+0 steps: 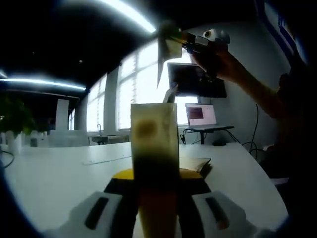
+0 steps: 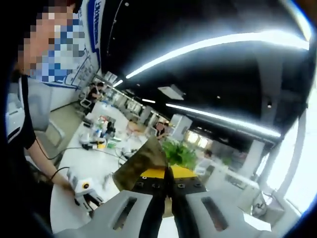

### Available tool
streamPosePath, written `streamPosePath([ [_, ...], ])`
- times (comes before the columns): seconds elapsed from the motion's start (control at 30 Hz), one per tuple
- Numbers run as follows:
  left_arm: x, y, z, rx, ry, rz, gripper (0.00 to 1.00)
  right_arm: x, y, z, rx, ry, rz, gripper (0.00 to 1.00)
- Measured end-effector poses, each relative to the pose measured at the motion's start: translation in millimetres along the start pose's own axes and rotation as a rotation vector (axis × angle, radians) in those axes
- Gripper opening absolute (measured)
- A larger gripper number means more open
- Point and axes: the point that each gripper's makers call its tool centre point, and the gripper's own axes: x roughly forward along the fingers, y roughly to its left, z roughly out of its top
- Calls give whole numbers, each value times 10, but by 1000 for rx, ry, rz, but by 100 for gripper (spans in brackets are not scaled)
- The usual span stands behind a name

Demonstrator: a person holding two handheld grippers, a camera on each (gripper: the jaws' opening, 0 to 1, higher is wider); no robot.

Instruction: Extract single mask from mask box in order stack masks on table

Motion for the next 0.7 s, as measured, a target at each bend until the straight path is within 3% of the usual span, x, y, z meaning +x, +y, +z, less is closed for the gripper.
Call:
streamPosePath([
  [0.33, -1, -12, 0, 0, 0, 1, 31, -187, -127, 135, -7, -32, -72, 0],
  [0.7, -4, -14, -2, 2, 1, 1, 31, -373, -268, 82, 10, -22, -140, 0],
])
